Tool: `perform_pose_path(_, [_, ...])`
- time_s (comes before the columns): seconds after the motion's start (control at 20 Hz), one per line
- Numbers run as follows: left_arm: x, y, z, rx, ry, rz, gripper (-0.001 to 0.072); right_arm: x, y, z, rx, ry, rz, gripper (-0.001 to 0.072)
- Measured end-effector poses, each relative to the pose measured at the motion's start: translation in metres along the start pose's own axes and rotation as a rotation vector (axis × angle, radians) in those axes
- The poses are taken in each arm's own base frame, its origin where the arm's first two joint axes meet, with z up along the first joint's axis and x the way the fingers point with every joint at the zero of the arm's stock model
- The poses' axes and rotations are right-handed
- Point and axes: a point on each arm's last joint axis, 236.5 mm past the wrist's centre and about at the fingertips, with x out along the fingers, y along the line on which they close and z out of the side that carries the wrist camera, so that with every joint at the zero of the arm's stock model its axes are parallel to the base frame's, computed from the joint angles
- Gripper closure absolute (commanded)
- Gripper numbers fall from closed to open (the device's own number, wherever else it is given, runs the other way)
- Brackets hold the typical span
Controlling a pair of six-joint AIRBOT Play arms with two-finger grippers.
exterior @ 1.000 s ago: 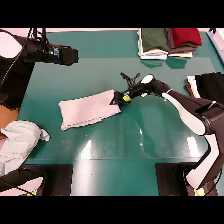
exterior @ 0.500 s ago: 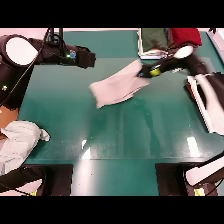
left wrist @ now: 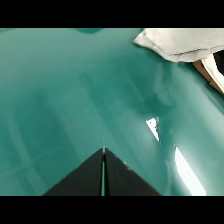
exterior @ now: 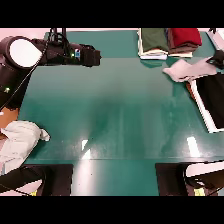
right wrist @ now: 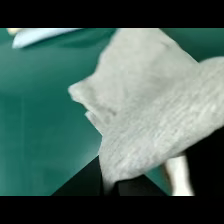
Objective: Fold the shirts.
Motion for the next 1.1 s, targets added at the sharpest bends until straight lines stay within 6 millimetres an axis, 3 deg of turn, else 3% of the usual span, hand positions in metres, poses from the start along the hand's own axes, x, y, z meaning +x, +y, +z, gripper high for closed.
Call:
perform_pose_path(0.15, [0.000, 0.000, 0.000, -0.015, -0.001, -0.001, 0.0687, -0.019, -0.020, 0.038, -0.003, -0.105, -0.039, 0.0698])
perform_pose_path(0.35, [0.000, 0.000, -0.003, -0.028, 0.012, 0.000, 0.0686, -0.056, -0.021, 0.094, -0.032, -0.284, -0.076, 0.0698])
perform_pose_path(0.55, [0.000, 0.000, -0.006, -0.032, 0.027, 0.000, 0.0686, -0.093, -0.021, 0.120, -0.044, -0.402, -0.111, 0.0698])
perform_pose_path(0.85, [0.000, 0.000, -0.010, -0.027, 0.043, 0.001, 0.0686, -0.141, -0.035, 0.109, -0.012, -0.438, -0.165, 0.0698])
perform_pose_path(1.1, [0.000, 0.000, -0.012, -0.017, 0.049, 0.001, 0.0686, -0.162, -0.059, 0.057, 0.058, -0.344, -0.216, 0.0698])
